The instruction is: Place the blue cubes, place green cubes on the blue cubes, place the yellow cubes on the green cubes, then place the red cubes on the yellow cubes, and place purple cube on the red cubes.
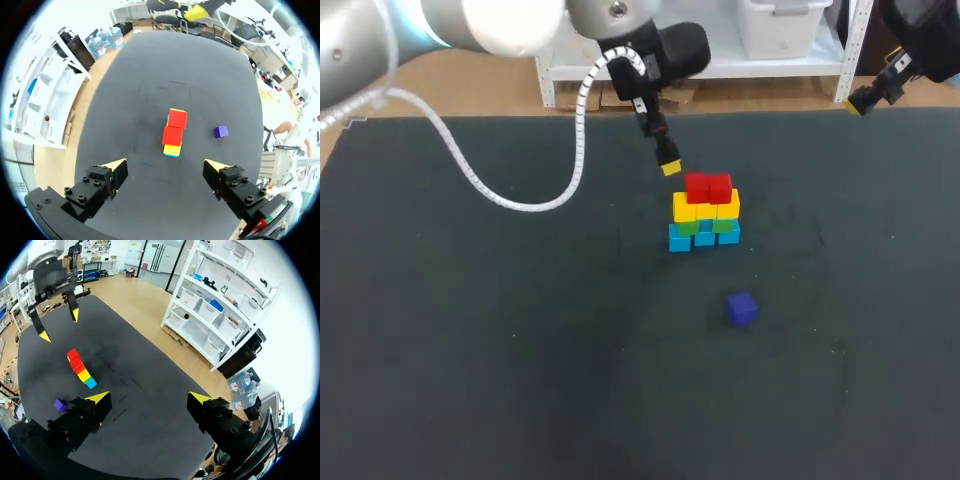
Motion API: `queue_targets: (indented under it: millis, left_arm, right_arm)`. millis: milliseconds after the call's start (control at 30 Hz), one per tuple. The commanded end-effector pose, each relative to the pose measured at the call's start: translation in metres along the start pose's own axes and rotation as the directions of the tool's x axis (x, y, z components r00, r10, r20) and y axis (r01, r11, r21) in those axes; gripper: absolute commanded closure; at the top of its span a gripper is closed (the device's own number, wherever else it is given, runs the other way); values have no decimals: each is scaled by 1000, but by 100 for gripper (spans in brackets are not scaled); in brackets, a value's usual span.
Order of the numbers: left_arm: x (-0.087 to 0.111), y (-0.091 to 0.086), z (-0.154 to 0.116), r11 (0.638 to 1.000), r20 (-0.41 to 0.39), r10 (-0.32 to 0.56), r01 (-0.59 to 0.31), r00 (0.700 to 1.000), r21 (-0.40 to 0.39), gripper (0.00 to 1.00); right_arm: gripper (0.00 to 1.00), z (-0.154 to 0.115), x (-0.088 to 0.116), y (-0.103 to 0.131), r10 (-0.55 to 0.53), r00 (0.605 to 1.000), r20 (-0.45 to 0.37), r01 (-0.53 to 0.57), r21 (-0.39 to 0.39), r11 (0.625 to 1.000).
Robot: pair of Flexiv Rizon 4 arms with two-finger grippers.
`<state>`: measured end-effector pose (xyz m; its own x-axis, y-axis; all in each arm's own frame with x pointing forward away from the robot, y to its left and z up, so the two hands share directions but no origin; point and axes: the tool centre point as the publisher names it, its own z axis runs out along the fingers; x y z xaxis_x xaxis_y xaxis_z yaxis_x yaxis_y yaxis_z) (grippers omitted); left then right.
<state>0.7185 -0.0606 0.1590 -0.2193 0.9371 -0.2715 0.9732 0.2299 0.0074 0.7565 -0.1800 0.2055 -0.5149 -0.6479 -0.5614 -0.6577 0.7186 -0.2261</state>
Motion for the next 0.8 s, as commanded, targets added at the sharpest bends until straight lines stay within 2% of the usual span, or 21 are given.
queue_targets:
  millis: [33,100,200,333,400,633,700,800]
  left_arm:
    - [24,-16,-22,982,159,-13,42,987,-184,0]
    - [28,-14,-31,970,200,-23,71,980,-233,0]
    - [34,-8,-49,954,263,-65,137,963,-266,0]
    - [45,4,-70,918,350,-126,243,928,-315,0]
    - [53,10,-79,904,381,-159,289,911,-314,0]
    - [87,36,-99,817,465,-255,446,848,-366,0]
    - [98,43,-101,779,488,-274,489,828,-392,0]
    - [113,51,-106,743,521,-313,546,794,-387,0]
  right_arm:
    - [0,0,1,1,1,1000,1,-1,4,1000]
    - [0,0,1,1,1,1000,1,-1,4,1000]
    - [0,0,1,1,1,1000,1,-1,4,1000]
    - [0,0,1,1,1,1000,1,-1,4,1000]
    - [0,0,1,1,1,1000,1,-1,4,1000]
    - [0,0,1,1,1,1000,1,-1,4,1000]
    - [0,0,1,1,1,1000,1,-1,4,1000]
    - [0,0,1,1,1,1000,1,-1,4,1000]
